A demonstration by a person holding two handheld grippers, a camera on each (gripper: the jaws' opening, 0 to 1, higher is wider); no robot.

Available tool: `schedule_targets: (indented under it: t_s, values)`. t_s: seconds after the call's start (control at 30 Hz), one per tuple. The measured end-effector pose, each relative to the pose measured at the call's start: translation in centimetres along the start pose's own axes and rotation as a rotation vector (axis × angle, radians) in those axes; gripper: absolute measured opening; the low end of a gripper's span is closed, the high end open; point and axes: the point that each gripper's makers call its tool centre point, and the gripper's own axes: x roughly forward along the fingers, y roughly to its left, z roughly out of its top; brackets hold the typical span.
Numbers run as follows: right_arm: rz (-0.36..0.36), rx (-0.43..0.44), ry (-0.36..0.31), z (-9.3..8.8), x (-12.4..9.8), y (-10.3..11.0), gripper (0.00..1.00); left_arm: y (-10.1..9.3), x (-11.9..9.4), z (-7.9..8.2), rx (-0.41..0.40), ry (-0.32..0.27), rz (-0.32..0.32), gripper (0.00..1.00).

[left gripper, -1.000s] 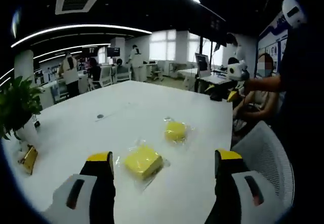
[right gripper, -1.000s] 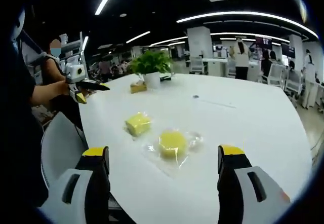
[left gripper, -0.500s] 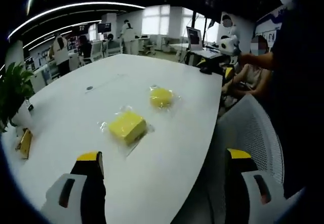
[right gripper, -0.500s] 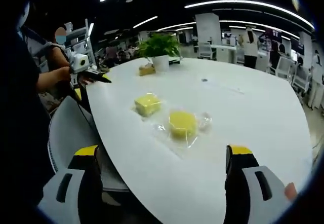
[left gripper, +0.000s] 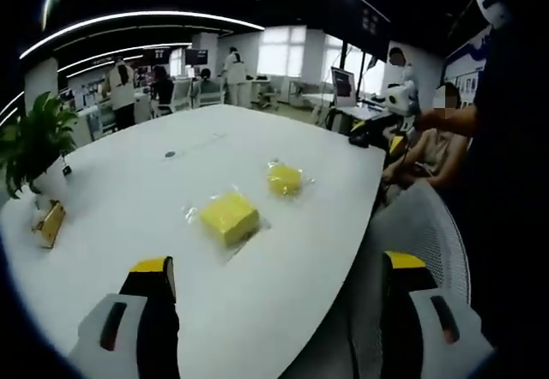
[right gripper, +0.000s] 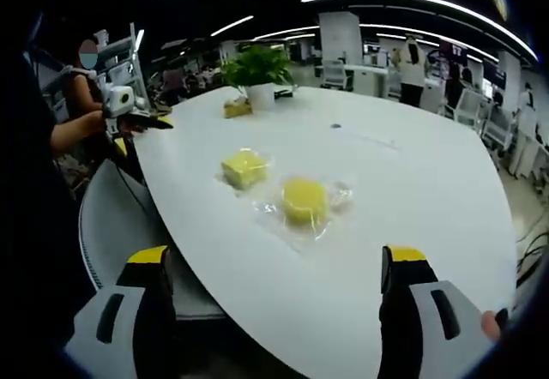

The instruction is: Compare the silicone blocks by pressing each to a similar depth, holding the contact briefly, and releasing to observe deformation and rebound differences across the visible hardness samples.

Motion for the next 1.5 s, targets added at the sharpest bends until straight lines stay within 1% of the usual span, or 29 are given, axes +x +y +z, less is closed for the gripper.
schedule_targets:
  t_s: [0.07,0.13,0.2,0.23,0.3,0.4,0.47,0.57,0.67,0.73,0.83,0.87,0.9,0.97,1.13,1.17,1.2,1.23,1.27,1.3,1.37,1.4,1.43,1.47,1.5]
  values:
    - [-0.01,-0.005,-0.004,0.2,0.0,0.2,0.93,-0.2,-0.1,-0.5,0.003,0.015,-0.007,0.99]
    - [-0.015,-0.011,0.0,0.3,0.0,0.7,0.93,-0.4,-0.3,-0.7,-0.012,0.016,-0.01,0.99]
    - [-0.023,-0.025,0.015,0.0,-0.1,0.9,0.92,-0.6,-0.3,-1.0,-0.007,0.03,-0.012,0.99]
    - [-0.026,-0.032,0.024,-0.3,-0.1,1.0,0.92,-0.9,-0.4,-1.0,0.005,0.032,-0.017,0.99]
    - [-0.028,-0.034,0.031,-0.5,-0.3,1.1,0.91,-1.1,-0.4,-0.9,0.003,0.032,-0.02,0.99]
    - [-0.035,-0.037,0.026,-0.5,-0.7,1.2,0.91,-1.2,-0.5,-0.7,0.001,0.028,-0.02,0.99]
    - [-0.041,-0.036,0.022,-0.4,-0.8,1.1,0.9,-1.1,-0.4,-0.7,0.002,0.035,-0.012,0.99]
    - [-0.051,-0.024,0.018,-0.4,-1.1,1.0,0.88,-1.0,0.1,-0.5,-0.005,0.048,-0.008,0.99]
    - [-0.058,-0.016,0.011,-0.5,-1.4,0.9,0.86,-1.2,0.8,-0.3,-0.029,0.059,-0.025,0.99]
    - [-0.061,-0.01,0.012,-0.7,-1.7,0.9,0.85,-1.4,1.5,0.4,-0.064,0.048,-0.042,0.99]
    - [-0.065,-0.002,0.006,-1.0,-2.1,1.0,0.84,-2.0,2.7,1.7,-0.125,0.025,-0.085,0.99]
    - [-0.068,0.001,0.007,-1.2,-2.3,1.0,0.84,-2.2,3.3,2.3,-0.161,0.019,-0.099,0.98]
    - [-0.072,0.003,0.009,-1.3,-2.6,1.0,0.84,-2.2,3.6,2.7,-0.178,0.01,-0.107,0.98]
    - [-0.083,0.006,0.009,-1.6,-3.0,0.8,0.83,-2.2,4.6,3.9,-0.199,-0.017,-0.123,0.97]
    - [-0.105,0.019,0.008,-2.1,-3.8,0.3,0.81,-2.5,7.1,5.8,-0.23,-0.021,-0.165,0.94]
    - [-0.109,0.024,0.009,-2.2,-3.9,0.2,0.81,-2.5,7.9,6.7,-0.279,-0.046,-0.171,0.93]
    - [-0.104,0.04,0.004,-2.2,-4.1,0.3,0.8,-2.4,8.5,7.1,-0.319,-0.053,-0.168,0.92]
    - [-0.093,0.062,-0.01,-2.0,-4.2,0.5,0.8,-2.3,9.0,7.5,-0.348,-0.054,-0.172,0.91]
    - [-0.088,0.081,-0.024,-1.7,-4.3,0.5,0.79,-2.2,9.7,8.1,-0.357,-0.069,-0.179,0.89]
    - [-0.089,0.084,-0.028,-1.7,-4.4,0.5,0.78,-2.1,10.3,8.5,-0.382,-0.079,-0.174,0.88]
    - [-0.089,0.089,-0.034,-1.6,-4.5,0.3,0.76,-1.9,11.7,9.3,-0.417,-0.083,-0.185,0.85]
    - [-0.099,0.085,-0.026,-1.7,-4.5,0.2,0.76,-2.0,12.5,9.5,-0.473,-0.067,-0.193,0.84]
    - [-0.103,0.081,-0.021,-1.8,-4.5,0.2,0.76,-2.1,13.0,9.5,-0.49,-0.051,-0.203,0.83]
    - [-0.104,0.077,-0.018,-1.8,-4.5,0.2,0.76,-1.9,13.9,9.9,-0.487,-0.059,-0.209,0.83]
    - [-0.104,0.078,-0.018,-1.8,-4.6,0.2,0.76,-1.9,14.2,10.0,-0.494,-0.056,-0.21,0.82]
